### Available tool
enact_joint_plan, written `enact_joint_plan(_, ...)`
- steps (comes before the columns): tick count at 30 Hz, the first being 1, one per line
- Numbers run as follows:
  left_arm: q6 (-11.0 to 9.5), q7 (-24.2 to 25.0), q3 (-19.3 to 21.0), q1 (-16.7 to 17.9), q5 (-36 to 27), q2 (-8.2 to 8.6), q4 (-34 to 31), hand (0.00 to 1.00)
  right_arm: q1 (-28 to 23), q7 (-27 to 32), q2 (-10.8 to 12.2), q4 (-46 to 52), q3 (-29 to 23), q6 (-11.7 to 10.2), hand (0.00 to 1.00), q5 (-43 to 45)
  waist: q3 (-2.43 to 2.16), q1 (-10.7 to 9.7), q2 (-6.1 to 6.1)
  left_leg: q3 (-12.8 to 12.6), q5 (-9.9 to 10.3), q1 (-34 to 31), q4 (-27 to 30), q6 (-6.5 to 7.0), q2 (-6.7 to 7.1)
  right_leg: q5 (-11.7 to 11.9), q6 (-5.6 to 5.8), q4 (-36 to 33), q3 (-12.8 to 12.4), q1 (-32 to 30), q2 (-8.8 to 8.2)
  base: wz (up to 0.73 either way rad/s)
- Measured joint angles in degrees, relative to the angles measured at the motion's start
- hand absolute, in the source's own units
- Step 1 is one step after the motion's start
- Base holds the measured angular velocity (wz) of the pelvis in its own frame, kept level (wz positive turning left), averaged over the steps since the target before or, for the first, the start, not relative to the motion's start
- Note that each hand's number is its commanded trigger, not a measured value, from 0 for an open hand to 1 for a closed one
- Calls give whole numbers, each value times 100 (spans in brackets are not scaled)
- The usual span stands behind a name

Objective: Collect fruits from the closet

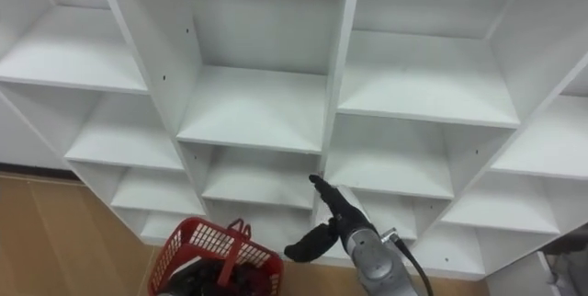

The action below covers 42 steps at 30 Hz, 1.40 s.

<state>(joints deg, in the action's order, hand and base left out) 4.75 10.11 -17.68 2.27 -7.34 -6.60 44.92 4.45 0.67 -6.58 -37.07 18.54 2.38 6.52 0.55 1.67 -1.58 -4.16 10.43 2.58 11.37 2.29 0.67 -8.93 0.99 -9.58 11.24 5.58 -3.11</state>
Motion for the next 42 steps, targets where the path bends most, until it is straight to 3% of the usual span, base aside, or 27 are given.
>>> enact_joint_plan(7, -99, -124, 478, 81, 14, -83, 162, 100, -343, 148, -153, -4, -406, -162, 0, -63, -24, -25, 86, -75, 2, 215, -108, 3, -12, -3, 5, 13, -42, 147, 6, -6)
enact_joint_plan(10, -174, -232, 683, 213, 8, -106, 290, 100, -471, 233, -244, -40, -484, -279, 0, -406, -36, -128, 88, -78, 2, 212, -79, 4, -4, -6, 6, 62, -24, 173, -1, 0)
enact_joint_plan(17, -287, -417, 880, 316, -10, -108, 581, 100, -763, 445, -308, -114, -757, -447, 0, -725, -35, -139, 86, -100, 4, 211, -89, 5, 0, -8, 9, 96, -48, 169, 1, 0)
enact_joint_plan(20, -400, -466, 963, 337, -158, -115, 639, 100, -779, 537, -324, -432, -878, -621, 0, -959, -36, -147, 87, -113, 6, 220, -103, 7, -4, -9, 10, 98, -84, 172, 3, -1)
enact_joint_plan(29, -511, -477, 1310, 453, -214, -132, 1260, 100, -910, 580, -335, -1609, -1259, -801, 0, -1947, -34, -154, 109, -214, 9, 390, -240, 8, -3, -40, 28, 99, -193, 233, 11, -6)
enact_joint_plan(32, -654, -500, 1350, 523, -216, -155, 1295, 100, -923, 540, -346, -2082, -1431, -861, 0, -2229, -37, -151, 108, -236, 11, 413, -266, 11, 0, -53, 33, 98, -254, 227, 13, -5)
enact_joint_plan(38, -686, -626, 1689, 638, -195, -156, 1511, 100, -1174, 274, -329, -2867, -1599, -848, 0, -3011, -48, -147, 155, -357, 46, 541, -325, 5, -21, -62, 33, 105, -324, 237, 30, -13)
enact_joint_plan(42, -686, -618, 1970, 647, -180, -156, 1802, 100, -1341, 112, -312, -3234, -1730, -733, 0, -3265, -29, -146, 181, -360, 51, 562, -360, 6, -18, -71, 39, 104, -340, 240, 30, -2)
